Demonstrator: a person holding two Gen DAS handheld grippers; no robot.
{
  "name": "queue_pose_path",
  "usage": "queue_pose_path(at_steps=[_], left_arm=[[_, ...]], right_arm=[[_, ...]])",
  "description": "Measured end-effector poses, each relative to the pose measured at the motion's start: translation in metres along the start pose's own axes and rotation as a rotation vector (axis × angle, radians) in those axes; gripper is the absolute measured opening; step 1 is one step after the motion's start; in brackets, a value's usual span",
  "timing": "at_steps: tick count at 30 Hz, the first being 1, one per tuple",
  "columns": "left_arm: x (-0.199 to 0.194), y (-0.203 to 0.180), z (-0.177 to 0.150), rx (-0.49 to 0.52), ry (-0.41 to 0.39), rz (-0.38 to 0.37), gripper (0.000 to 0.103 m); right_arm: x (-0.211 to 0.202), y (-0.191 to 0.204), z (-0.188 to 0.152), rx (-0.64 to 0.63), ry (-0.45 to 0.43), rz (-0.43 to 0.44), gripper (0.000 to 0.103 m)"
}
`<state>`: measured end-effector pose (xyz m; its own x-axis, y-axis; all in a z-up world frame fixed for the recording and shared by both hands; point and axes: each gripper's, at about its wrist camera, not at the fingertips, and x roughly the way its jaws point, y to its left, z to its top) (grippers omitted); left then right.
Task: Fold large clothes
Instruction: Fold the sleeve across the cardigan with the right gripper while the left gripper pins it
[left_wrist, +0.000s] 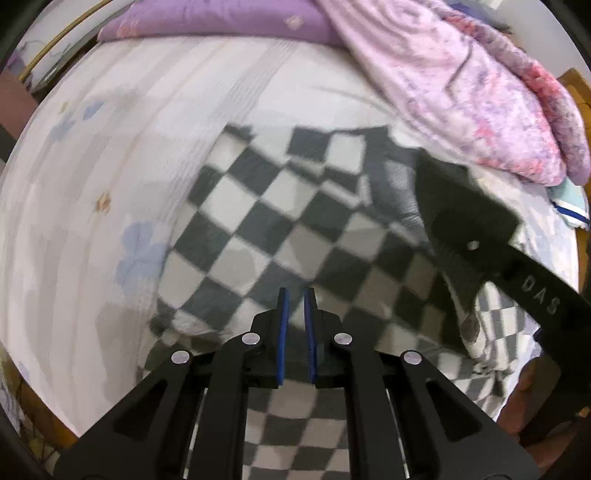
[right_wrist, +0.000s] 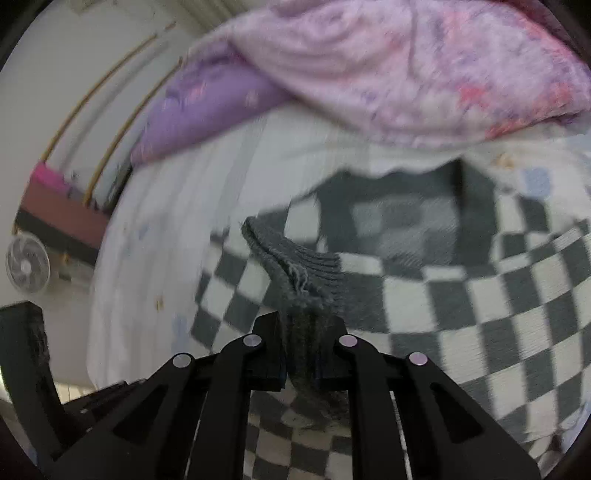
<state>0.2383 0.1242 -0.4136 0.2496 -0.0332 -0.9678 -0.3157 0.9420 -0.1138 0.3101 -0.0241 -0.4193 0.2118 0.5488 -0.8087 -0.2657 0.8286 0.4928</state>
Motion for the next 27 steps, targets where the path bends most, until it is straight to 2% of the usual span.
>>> queue_pose_path(at_steps=[1, 2, 3, 4, 5, 10, 11, 13, 15, 17, 20, 21, 24, 27], left_arm=[[0.003, 0.002, -0.002, -0.008, 0.01, 0.0, 0.01], [0.009, 0.005, -0.005, -0.022, 0.025, -0.006, 0.012], [0.011, 0.007, -0.007, -0.028, 0.031, -0.01, 0.018], [0.014, 0.007, -0.009, -0.034, 0.036, -0.015, 0.029], [0.017, 0.004, -0.01, -0.033, 0.034, -0.014, 0.034], [0.027, -0.016, -0.012, -0.007, 0.051, -0.04, 0.035], [0.03, -0.024, -0.011, 0.009, 0.049, -0.04, 0.035], [0.038, -0.038, -0.008, 0.037, 0.047, -0.037, 0.035], [0.046, -0.053, -0.004, 0.056, 0.053, -0.04, 0.034], [0.058, -0.067, 0.001, 0.077, 0.074, -0.035, 0.034], [0.085, -0.082, 0.007, 0.111, 0.122, 0.041, 0.034], [0.095, -0.083, 0.009, 0.111, 0.141, 0.058, 0.034], [0.106, -0.087, 0.016, 0.129, 0.129, 0.086, 0.035], [0.11, -0.085, 0.019, 0.109, 0.136, 0.073, 0.036]], right_arm=[[0.015, -0.001, -0.002, 0.012, 0.085, 0.017, 0.041], [0.024, -0.004, -0.005, 0.041, 0.153, -0.012, 0.068], [0.028, -0.008, -0.007, 0.072, 0.186, -0.043, 0.078], [0.026, -0.014, -0.01, 0.097, 0.179, -0.038, 0.078], [0.021, -0.018, -0.011, 0.105, 0.165, -0.021, 0.078], [-0.024, -0.061, -0.016, 0.116, 0.096, -0.11, 0.077], [-0.031, -0.072, -0.016, 0.118, 0.093, -0.133, 0.076], [-0.049, -0.098, -0.02, 0.099, 0.09, -0.203, 0.061], [-0.061, -0.126, -0.021, 0.106, 0.087, -0.264, 0.029], [-0.079, -0.167, -0.025, 0.154, 0.081, -0.313, 0.013], [-0.092, -0.223, -0.022, 0.195, 0.058, -0.448, 0.007], [-0.092, -0.24, -0.015, 0.192, 0.05, -0.466, 0.006], [-0.062, -0.286, 0.016, 0.2, 0.095, -0.465, 0.001], [-0.039, -0.312, 0.047, 0.204, 0.147, -0.448, 0.0]])
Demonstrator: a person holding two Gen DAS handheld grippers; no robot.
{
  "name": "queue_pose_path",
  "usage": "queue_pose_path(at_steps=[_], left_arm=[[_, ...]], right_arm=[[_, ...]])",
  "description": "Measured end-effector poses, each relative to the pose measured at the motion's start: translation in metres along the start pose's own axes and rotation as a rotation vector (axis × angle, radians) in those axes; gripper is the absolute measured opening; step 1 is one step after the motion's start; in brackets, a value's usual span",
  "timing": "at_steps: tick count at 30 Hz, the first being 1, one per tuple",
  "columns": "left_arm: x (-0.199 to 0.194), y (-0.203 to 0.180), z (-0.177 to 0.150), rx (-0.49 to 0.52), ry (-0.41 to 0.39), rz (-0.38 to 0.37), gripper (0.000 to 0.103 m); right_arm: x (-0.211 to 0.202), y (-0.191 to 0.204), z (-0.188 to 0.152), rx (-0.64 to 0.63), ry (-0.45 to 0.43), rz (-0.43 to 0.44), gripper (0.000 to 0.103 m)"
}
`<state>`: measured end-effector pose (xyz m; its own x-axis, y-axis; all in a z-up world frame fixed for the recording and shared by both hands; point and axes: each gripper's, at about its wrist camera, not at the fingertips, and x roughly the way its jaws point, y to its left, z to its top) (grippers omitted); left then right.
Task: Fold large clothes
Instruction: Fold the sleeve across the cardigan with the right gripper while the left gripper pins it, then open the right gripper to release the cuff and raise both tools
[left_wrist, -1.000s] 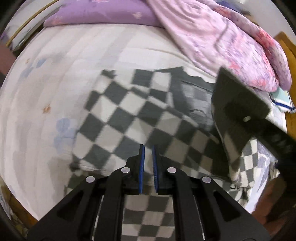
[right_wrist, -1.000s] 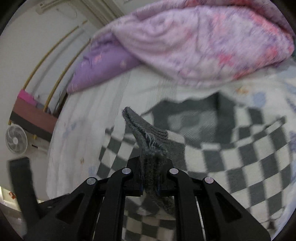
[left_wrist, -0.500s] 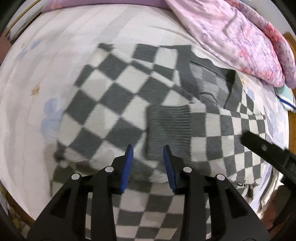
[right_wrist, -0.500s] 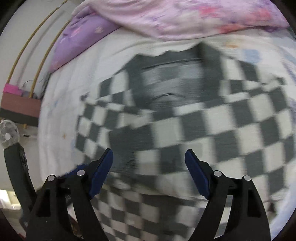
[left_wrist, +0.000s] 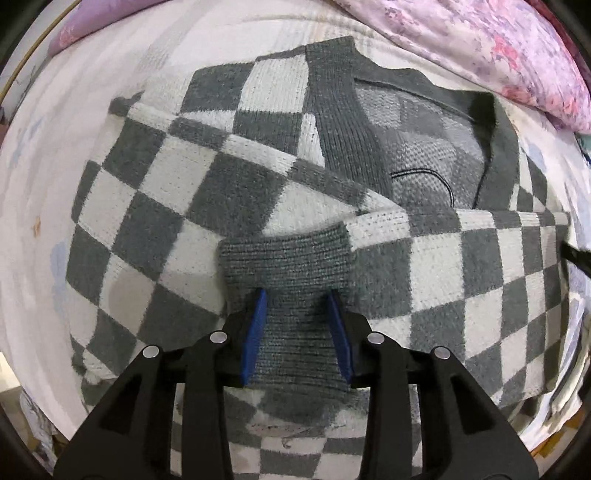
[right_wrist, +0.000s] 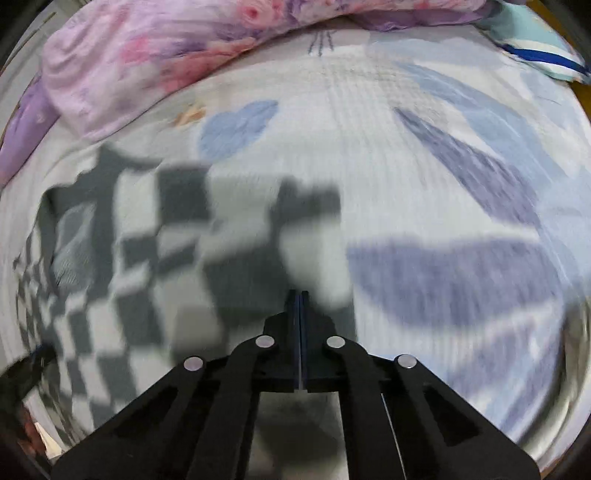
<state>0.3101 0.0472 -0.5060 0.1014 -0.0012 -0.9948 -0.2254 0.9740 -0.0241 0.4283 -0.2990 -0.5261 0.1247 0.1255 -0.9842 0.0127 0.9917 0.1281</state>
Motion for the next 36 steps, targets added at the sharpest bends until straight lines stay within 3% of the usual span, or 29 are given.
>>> queue_pose_path(at_steps=[3, 5, 8, 10, 15, 19, 23, 25, 27, 32, 36], left_arm=[[0.001, 0.003, -0.001, -0.012, 0.002, -0.009, 0.036], [-0.003, 0.001, -0.005, -0.01, 0.019, 0.009, 0.036], [-0.005, 0.0, -0.019, -0.004, 0.064, 0.034, 0.036], [-0.004, 0.001, -0.027, -0.011, 0.082, 0.038, 0.036], [0.002, 0.001, -0.029, -0.04, 0.072, 0.042, 0.038], [-0.001, 0.001, -0.029, -0.034, 0.073, 0.043, 0.038], [-0.019, 0.0, -0.028, -0.027, 0.077, 0.033, 0.049], [-0.03, -0.002, -0.029, -0.026, 0.074, 0.03, 0.052], [-0.043, -0.004, -0.032, -0.016, 0.061, 0.023, 0.059], [-0.079, -0.009, -0.038, 0.002, 0.053, 0.015, 0.067], [-0.106, -0.003, -0.053, 0.016, 0.055, 0.008, 0.072]], right_arm=[[-0.003, -0.009, 0.003, 0.036, 0.083, 0.025, 0.0], [-0.011, -0.01, -0.02, 0.009, 0.16, 0.011, 0.0], [-0.023, -0.008, -0.091, -0.055, 0.257, -0.013, 0.0], [-0.032, -0.01, -0.119, -0.055, 0.25, -0.037, 0.0], [-0.004, -0.027, -0.108, 0.057, 0.306, -0.018, 0.001], [-0.03, -0.035, -0.107, 0.063, 0.273, 0.014, 0.002], [-0.063, -0.037, -0.11, 0.109, 0.247, 0.023, 0.03], [-0.084, -0.028, -0.114, 0.081, 0.212, 0.031, 0.036], [-0.098, -0.02, -0.113, 0.07, 0.199, 0.031, 0.053], [-0.136, -0.005, -0.118, 0.032, 0.171, 0.006, 0.059], [-0.165, 0.038, -0.129, 0.012, 0.138, -0.008, 0.061]])
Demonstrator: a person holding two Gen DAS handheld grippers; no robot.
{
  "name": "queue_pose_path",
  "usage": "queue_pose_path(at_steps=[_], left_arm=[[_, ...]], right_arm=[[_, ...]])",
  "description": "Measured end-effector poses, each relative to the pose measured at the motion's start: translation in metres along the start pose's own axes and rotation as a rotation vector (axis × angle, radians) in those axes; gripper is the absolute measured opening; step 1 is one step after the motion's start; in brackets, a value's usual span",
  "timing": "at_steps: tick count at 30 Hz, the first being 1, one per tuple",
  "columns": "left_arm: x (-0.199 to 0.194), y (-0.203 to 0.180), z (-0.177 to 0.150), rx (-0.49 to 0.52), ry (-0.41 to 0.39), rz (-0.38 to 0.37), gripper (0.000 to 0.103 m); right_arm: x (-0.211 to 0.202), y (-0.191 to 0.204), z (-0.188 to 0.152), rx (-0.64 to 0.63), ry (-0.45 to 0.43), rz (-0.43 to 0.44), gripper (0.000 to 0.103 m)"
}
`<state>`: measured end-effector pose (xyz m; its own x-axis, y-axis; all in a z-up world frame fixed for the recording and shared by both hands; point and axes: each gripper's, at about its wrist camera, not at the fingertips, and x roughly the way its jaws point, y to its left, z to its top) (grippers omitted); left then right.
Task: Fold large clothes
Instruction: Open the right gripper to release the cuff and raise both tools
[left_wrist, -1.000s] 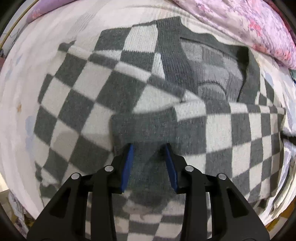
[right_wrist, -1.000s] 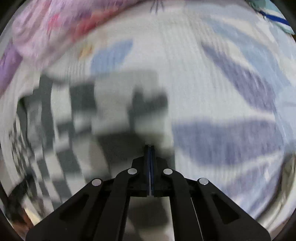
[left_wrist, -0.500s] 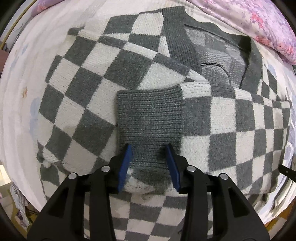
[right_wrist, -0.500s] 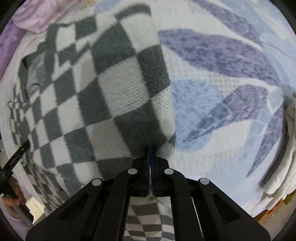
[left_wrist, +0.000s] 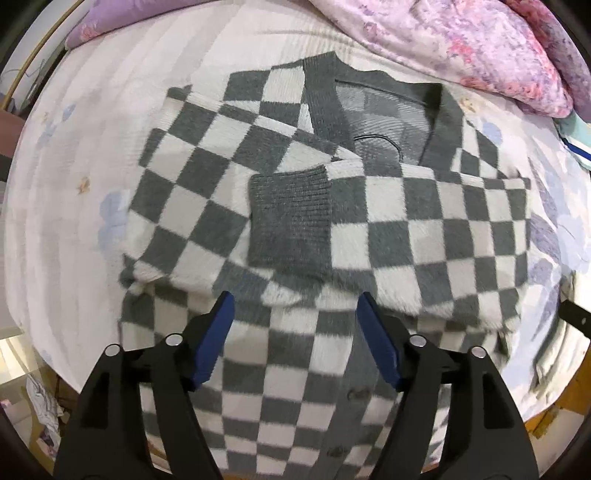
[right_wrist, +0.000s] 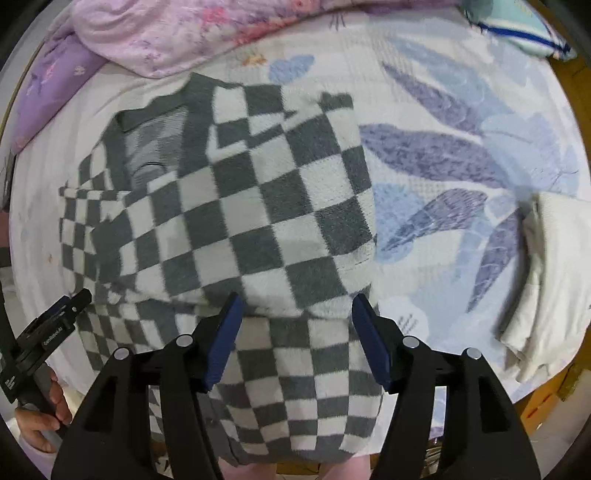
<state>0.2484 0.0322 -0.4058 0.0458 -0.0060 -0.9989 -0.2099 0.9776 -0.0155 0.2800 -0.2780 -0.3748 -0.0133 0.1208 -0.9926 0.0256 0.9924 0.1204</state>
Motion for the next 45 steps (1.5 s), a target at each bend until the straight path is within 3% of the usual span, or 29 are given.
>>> queue_pose_path(at_steps=[5, 13, 24, 35, 45], left_arm=[[-0.03, 0.01, -0.013, 0.016, -0.002, -0.02, 0.075], [-0.098, 0.005, -0.039, 0.129, -0.052, -0.052, 0.081], [-0.155, 0.002, -0.091, 0.177, -0.082, -0.063, 0.087], [-0.205, 0.005, -0.142, 0.087, -0.138, 0.027, 0.09], [-0.235, 0.003, -0.178, 0.012, -0.165, 0.032, 0.09]], right_arm=[[-0.026, 0.031, -0.013, 0.005, -0.022, -0.022, 0.061], [-0.083, 0.061, -0.057, 0.038, -0.061, -0.016, 0.085], [-0.132, 0.063, -0.11, 0.049, -0.123, 0.075, 0.087], [-0.176, 0.059, -0.161, -0.072, -0.194, 0.129, 0.089], [-0.185, 0.061, -0.177, -0.155, -0.203, 0.153, 0.092]])
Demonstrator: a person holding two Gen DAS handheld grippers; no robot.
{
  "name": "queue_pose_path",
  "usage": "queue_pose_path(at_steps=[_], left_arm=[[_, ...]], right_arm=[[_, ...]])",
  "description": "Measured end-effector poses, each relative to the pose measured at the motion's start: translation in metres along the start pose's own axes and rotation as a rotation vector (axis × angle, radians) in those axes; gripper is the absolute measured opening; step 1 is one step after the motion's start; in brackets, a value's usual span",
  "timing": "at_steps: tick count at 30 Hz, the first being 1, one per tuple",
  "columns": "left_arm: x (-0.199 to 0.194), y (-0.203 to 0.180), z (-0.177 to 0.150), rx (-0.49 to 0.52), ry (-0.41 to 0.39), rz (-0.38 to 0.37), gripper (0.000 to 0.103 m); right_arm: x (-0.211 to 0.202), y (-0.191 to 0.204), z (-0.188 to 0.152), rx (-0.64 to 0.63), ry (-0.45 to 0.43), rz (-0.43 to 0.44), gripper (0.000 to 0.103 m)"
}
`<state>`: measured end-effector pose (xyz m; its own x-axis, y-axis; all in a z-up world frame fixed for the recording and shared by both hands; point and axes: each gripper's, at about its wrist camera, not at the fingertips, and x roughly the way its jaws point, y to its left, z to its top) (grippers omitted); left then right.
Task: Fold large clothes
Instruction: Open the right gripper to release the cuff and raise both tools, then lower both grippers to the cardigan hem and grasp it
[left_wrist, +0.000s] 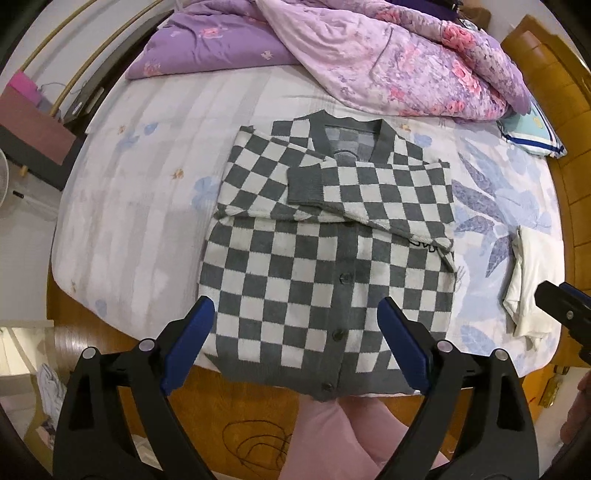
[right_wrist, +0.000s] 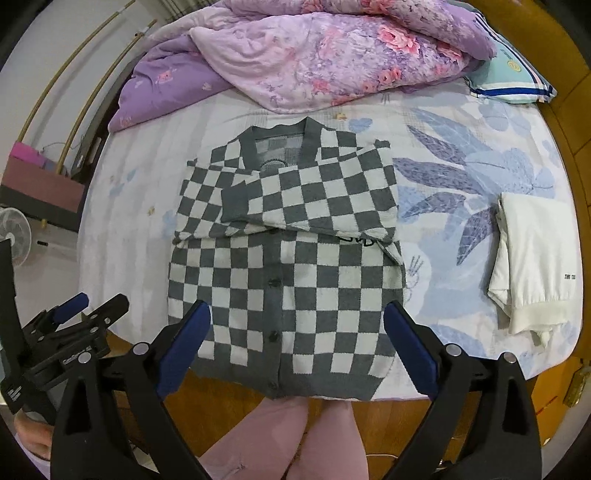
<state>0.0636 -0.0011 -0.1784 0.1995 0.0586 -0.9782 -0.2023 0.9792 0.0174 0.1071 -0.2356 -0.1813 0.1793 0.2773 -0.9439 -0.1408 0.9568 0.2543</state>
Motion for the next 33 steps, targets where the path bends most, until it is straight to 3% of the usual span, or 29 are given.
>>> queue_pose_path(at_steps=[7, 13, 22, 33], left_arm=[[0.007, 0.011, 0.002, -0.036, 0.019, -0.002, 0.091], [0.024, 0.026, 0.023, -0.029, 0.048, -0.011, 0.091], [0.075, 0.056, 0.089, 0.037, 0.117, -0.059, 0.091], [0.154, 0.096, 0.168, 0.079, 0.203, -0.056, 0.091]], right_arm=[[0.01, -0.004, 0.006, 0.03, 0.019, 0.01, 0.093], [0.029, -0.007, 0.022, 0.091, 0.05, -0.015, 0.093], [0.063, -0.006, 0.062, 0.213, 0.077, -0.081, 0.093], [0.115, -0.015, 0.114, 0.31, 0.128, -0.144, 0.093]])
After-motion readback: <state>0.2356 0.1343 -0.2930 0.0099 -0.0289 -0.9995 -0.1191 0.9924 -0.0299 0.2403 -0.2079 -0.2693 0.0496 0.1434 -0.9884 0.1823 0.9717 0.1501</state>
